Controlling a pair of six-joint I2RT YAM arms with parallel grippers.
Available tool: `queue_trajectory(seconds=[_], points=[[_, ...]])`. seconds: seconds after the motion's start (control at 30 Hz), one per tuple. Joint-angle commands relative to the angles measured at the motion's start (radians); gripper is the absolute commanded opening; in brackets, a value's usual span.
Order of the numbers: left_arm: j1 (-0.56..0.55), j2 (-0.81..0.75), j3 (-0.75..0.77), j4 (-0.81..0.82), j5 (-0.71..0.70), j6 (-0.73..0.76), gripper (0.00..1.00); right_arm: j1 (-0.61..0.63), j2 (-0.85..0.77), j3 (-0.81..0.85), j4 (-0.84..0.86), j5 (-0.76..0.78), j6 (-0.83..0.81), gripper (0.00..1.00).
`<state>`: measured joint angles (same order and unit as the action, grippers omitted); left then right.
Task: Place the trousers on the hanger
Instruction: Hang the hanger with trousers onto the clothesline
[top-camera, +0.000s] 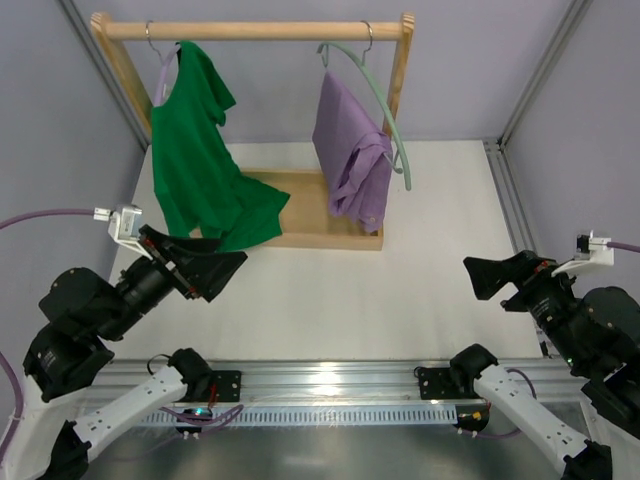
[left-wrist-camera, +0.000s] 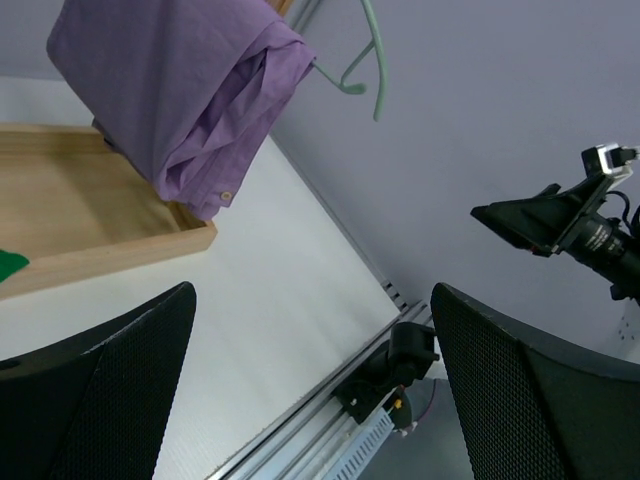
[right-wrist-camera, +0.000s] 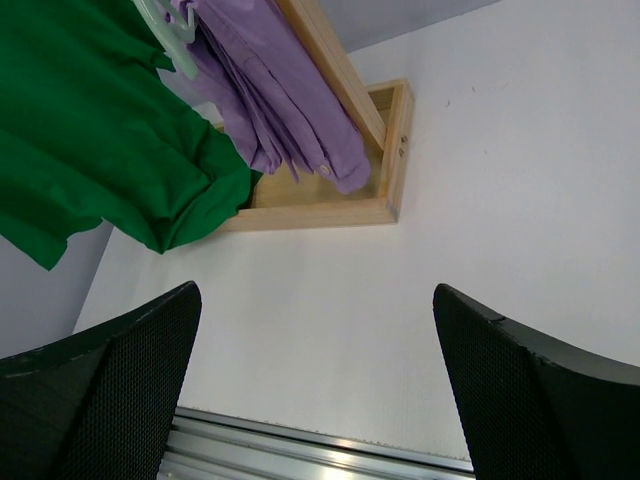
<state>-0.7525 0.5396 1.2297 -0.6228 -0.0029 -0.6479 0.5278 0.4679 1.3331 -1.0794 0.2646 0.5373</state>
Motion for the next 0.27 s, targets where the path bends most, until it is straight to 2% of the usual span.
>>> queue_trajectory(seconds=[0.0, 0.23], points=[[-0.004, 0.025, 0.004, -0.066, 0.014, 0.014, 1.0, -0.002, -0.006, -0.008, 0.036, -0.007, 0.013, 1.0], [-0.002, 0.036, -0.004, -0.048, 0.049, 0.001, 1.0, -0.002, -0.012, -0.026, 0.053, -0.021, -0.005, 1.0]])
